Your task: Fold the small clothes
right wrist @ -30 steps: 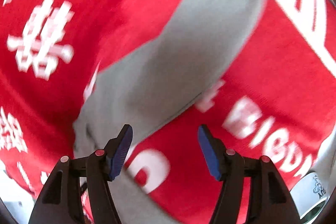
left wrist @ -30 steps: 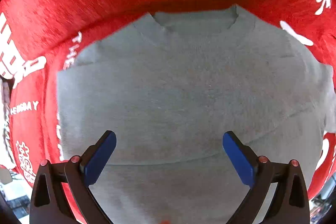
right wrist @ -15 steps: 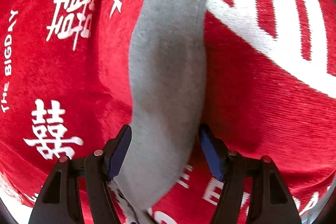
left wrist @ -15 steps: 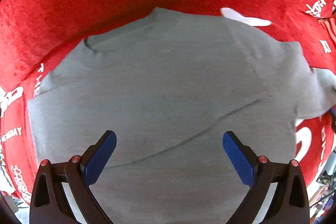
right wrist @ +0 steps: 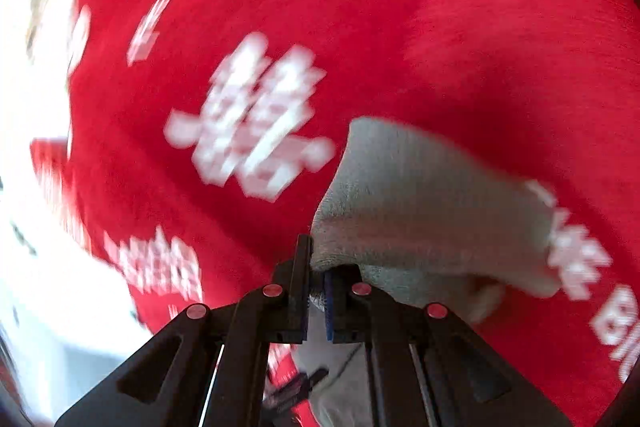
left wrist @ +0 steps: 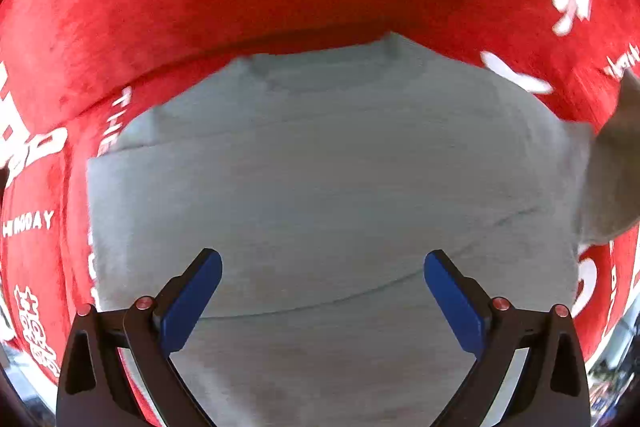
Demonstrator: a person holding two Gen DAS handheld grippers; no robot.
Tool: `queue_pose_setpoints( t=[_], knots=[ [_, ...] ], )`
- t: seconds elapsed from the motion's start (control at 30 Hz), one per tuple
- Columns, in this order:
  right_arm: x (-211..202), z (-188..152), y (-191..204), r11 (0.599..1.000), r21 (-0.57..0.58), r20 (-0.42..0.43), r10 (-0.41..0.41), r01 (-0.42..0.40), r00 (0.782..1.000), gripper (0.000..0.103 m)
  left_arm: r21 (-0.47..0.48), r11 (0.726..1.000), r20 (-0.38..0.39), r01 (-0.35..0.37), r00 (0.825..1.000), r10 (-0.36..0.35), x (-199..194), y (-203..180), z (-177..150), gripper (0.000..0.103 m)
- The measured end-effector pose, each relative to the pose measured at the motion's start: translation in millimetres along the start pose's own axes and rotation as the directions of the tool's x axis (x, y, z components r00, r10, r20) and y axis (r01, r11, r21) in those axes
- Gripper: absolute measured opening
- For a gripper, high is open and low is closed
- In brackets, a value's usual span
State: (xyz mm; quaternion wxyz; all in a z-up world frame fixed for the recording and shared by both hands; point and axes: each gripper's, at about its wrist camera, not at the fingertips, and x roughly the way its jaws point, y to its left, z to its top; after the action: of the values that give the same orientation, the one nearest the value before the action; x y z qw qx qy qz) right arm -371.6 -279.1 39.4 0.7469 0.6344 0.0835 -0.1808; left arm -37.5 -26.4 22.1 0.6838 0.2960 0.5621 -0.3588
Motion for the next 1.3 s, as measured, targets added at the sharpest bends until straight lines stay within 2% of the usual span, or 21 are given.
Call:
queue_pose_setpoints(
  t=[0.1,0.23,0.33,0.4,0.43,0.47,0.5,0.53,0.6,0.63,0.67,0.7,0.77,0.8,0.87,0.93,1.03,1.1,1.17,1.2,1.3],
  knots=[
    [62.2,-24.2,53.4,0.98,-0.2,-0.142,-0.03,0.001,0.989,0.006,-0.062,0.998,0.014,-0.032,0.999,0.033,-2.7,28.3,-4.7,0.102],
    [149.3,-75.4,78.9,0.956,-0.293,-0.303,-0.084,-0.01,0.949,0.006,-0.12,0.992,0.021,-0.033,0.999,0.036,-3.6,58.7,-15.6,0.102],
    [207.3,-113.9,66.8,0.944,-0.32,-0.393,-0.209,0.08,0.895,0.009,-0.14,0.989,0.027,-0.041,0.999,0.045,-5.7,77.5,-24.9,0.102],
    [233.6,-130.4,49.2,0.925,-0.321,-0.43,-0.332,0.201,0.84,0.011,-0.149,0.988,0.029,-0.044,0.998,0.049,-8.6,89.8,-31.7,0.102],
    [237.9,-133.1,43.7,0.926,-0.301,-0.442,-0.346,0.227,0.828,0.013,-0.156,0.987,0.033,-0.042,0.998,0.048,-10.0,96.1,-34.9,0.102],
    [236.8,-135.3,38.0,0.934,-0.264,-0.445,-0.339,0.241,0.829,0.027,-0.164,0.986,0.037,-0.038,0.998,0.045,-11.1,101.4,-37.4,0.102],
    [232.5,-135.8,35.5,0.941,-0.234,-0.435,-0.325,0.243,0.839,0.049,-0.171,0.985,0.04,-0.034,0.998,0.042,-12.0,106.7,-38.9,0.102],
    [225.4,-134.8,34.8,0.948,-0.203,-0.413,-0.311,0.247,0.856,0.058,-0.178,0.984,0.043,-0.029,0.998,0.037,-12.4,111.9,-40.1,0.102],
    [211.7,-127.8,34.2,0.949,-0.149,-0.339,-0.314,0.279,0.887,0.06,-0.191,0.982,0.045,-0.016,0.999,0.025,-12.6,120.1,-40.7,0.102],
    [206.7,-121.1,32.1,0.947,-0.106,-0.298,-0.32,0.302,0.899,0.059,-0.196,0.98,0.045,-0.014,0.999,0.024,-13.0,122.9,-41.3,0.102],
    [204.8,-117.5,30.3,0.945,-0.078,-0.273,-0.327,0.317,0.905,0.042,-0.205,0.979,0.047,-0.01,0.999,0.02,-14.2,127.3,-41.9,0.102],
    [206.1,-113.3,29.9,0.941,-0.062,-0.257,-0.338,0.333,0.905,0.005,-0.211,0.977,0.05,-0.004,0.999,0.014,-14.4,129.2,-41.6,0.102],
    [218.5,-110.7,45.5,0.935,-0.134,-0.246,-0.352,0.328,0.903,0.006,-0.229,0.973,0.063,0.016,0.998,-0.002,-18.3,138.7,-41.1,0.102],
    [229.6,-115.9,64.2,0.921,-0.242,-0.256,-0.364,0.305,0.895,0.006,-0.236,0.971,0.072,0.026,0.997,-0.009,-19.3,142.4,-40.0,0.102],
    [252.0,-136.8,98.9,0.862,-0.445,-0.286,-0.393,0.242,0.874,0.006,-0.251,0.967,0.089,0.04,0.996,-0.018,-22.0,152.1,-38.6,0.102],
    [274.2,-167.5,122.4,0.79,-0.589,-0.334,-0.43,0.171,0.839,0.006,-0.262,0.964,0.092,0.048,0.995,-0.024,-21.3,160.6,-37.0,0.102],
    [304.1,-218.2,129.0,0.689,-0.718,-0.395,-0.521,0.1,0.756,0.006,-0.284,0.957,0.093,0.057,0.995,-0.031,-19.2,171.1,-36.8,0.102],
    [310.9,-240.1,120.4,0.666,-0.743,-0.436,-0.562,0.071,0.703,0.011,-0.294,0.953,0.089,0.073,0.995,-0.049,-15.8,175.3,-36.1,0.102],
    [315.3,-254.3,107.9,0.636,-0.768,-0.451,-0.625,0.081,0.637,0.016,-0.302,0.947,0.081,0.109,0.993,-0.088,-10.7,177.0,-34.5,0.102],
    [313.9,-256.8,104.4,0.628,-0.774,-0.45,-0.64,0.086,0.622,0.028,-0.306,0.943,0.076,0.131,0.991,-0.113,-7.9,175.7,-33.6,0.102],
    [285.2,-248.5,93.9,0.684,-0.724,-0.477,-0.594,0.093,0.648,0.052,-0.299,0.935,0.068,0.192,0.981,-0.18,0.7,166.2,-26.6,0.102]
  ],
)
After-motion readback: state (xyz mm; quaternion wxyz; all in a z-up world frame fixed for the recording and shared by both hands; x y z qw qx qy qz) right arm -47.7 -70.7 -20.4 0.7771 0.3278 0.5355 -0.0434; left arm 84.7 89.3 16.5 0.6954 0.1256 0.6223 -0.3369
